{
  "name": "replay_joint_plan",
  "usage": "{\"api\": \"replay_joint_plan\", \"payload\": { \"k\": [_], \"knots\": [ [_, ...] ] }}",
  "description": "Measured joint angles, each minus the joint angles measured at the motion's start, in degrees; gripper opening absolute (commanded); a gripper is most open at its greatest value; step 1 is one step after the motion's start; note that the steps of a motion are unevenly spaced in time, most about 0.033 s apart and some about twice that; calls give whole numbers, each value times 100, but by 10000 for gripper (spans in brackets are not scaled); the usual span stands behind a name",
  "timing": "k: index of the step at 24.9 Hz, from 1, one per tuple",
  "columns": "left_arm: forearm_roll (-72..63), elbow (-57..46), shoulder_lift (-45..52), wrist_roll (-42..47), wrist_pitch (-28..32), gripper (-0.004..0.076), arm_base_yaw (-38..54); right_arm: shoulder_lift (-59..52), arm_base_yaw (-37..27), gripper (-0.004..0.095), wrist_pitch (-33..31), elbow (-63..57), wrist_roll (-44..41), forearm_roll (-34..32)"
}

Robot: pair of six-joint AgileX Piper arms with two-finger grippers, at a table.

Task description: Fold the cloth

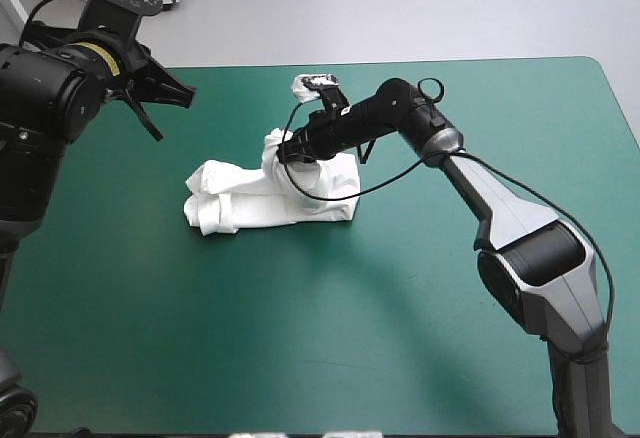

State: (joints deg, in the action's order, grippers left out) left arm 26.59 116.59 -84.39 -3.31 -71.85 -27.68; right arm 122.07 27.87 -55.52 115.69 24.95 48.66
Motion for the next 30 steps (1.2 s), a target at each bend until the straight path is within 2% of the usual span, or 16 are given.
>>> {"api": "replay_joint_plan", "payload": {
  "k": [11, 13, 14, 15, 16, 19, 25, 27, 30],
  "knots": [
    [218, 0, 65, 73, 0, -9, 0, 655, 353, 7, 305, 203, 303, 363],
    [166, 0, 73, 73, 0, -9, 0, 814, 402, 81, 286, 331, 355, 388],
    [147, 0, 72, 73, 0, -9, 0, 867, 408, 199, 271, 385, 405, 407],
    [115, 0, 98, 73, 0, -9, 0, 957, 408, 251, 232, 460, 554, 460],
    [104, 0, 114, 73, 0, -9, 0, 975, 408, 386, 229, 494, 612, 489],
    [94, 0, 220, 73, 0, -9, 0, 980, 408, 521, 208, 755, 701, 552],
    [102, -478, 487, 73, 0, -9, 0, 973, 364, 528, -215, 1174, 508, 383],
    [111, -696, 605, 73, 0, -9, 0, 932, 203, 528, -473, 1214, 288, 39],
    [335, -953, 888, 120, 0, -9, 0, 594, -360, 528, -802, 1163, -184, -937]
  ]
}}
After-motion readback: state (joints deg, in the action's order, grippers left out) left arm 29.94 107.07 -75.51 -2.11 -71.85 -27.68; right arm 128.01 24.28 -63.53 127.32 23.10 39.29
